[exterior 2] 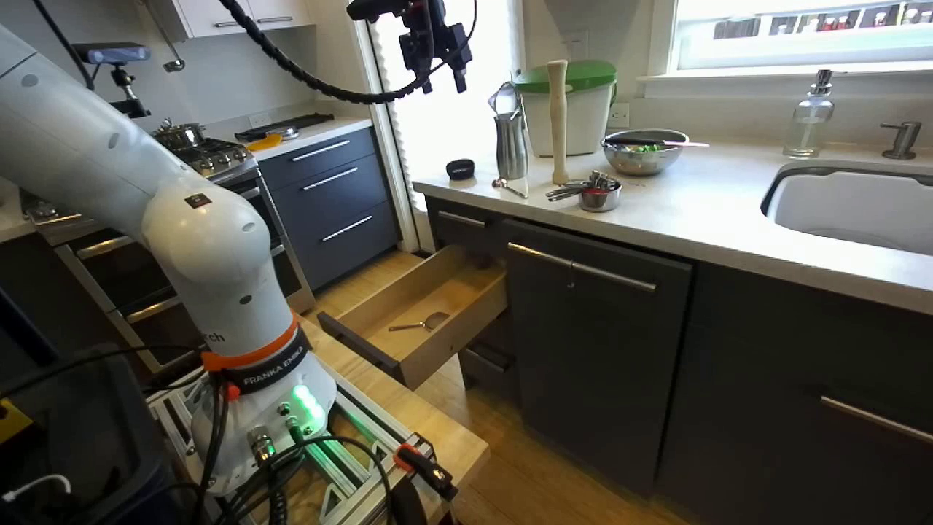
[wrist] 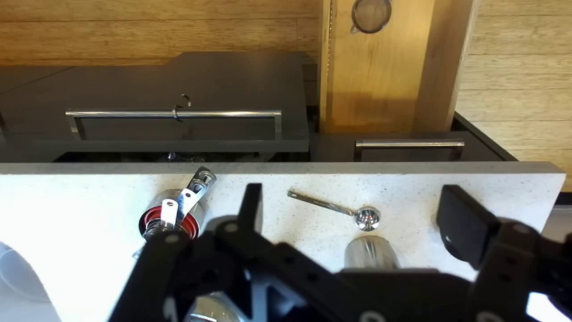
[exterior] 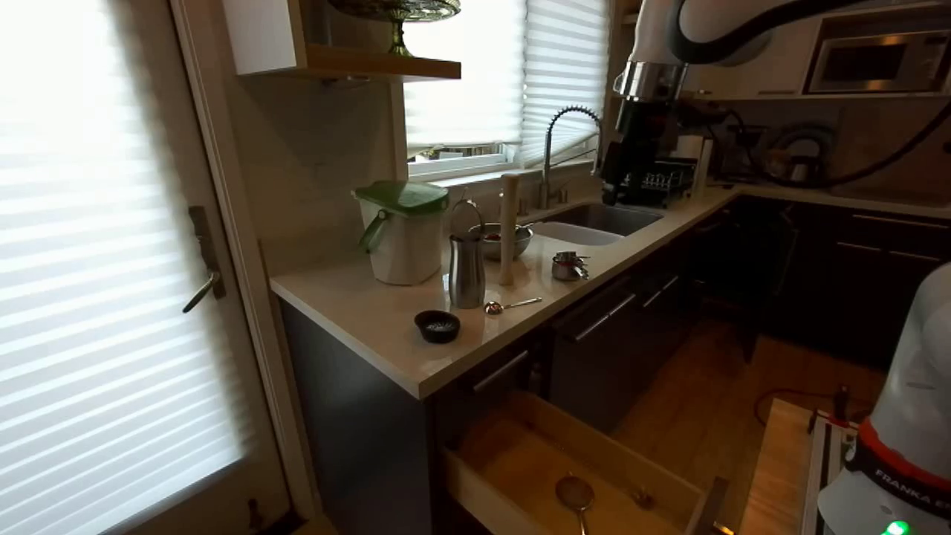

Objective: Pick up the black object on the left side of the counter and put it on the top shelf on the left

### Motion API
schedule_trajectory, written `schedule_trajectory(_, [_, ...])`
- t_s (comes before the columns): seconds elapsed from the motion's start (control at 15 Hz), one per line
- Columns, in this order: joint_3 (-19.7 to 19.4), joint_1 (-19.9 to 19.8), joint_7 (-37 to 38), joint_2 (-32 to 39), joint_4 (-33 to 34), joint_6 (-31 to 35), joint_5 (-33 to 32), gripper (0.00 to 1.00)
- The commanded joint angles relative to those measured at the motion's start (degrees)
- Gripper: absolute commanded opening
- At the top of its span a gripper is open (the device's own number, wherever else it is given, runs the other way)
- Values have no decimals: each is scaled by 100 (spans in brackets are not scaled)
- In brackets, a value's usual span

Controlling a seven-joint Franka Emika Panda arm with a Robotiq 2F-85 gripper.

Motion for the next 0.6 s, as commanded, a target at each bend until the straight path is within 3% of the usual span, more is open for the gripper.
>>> schedule_trajectory(0.0, [138, -5, 561, 248, 35, 213, 134, 100])
schedule_trajectory(0.27, [732, 108, 1955, 1065, -179, 1616, 230, 100])
schedule_trajectory(0.4, [1122, 125, 2750, 1629, -131, 2633, -38, 100])
schedule_trajectory(0.53, [1504, 78, 3573, 2329, 130, 3182, -651, 100])
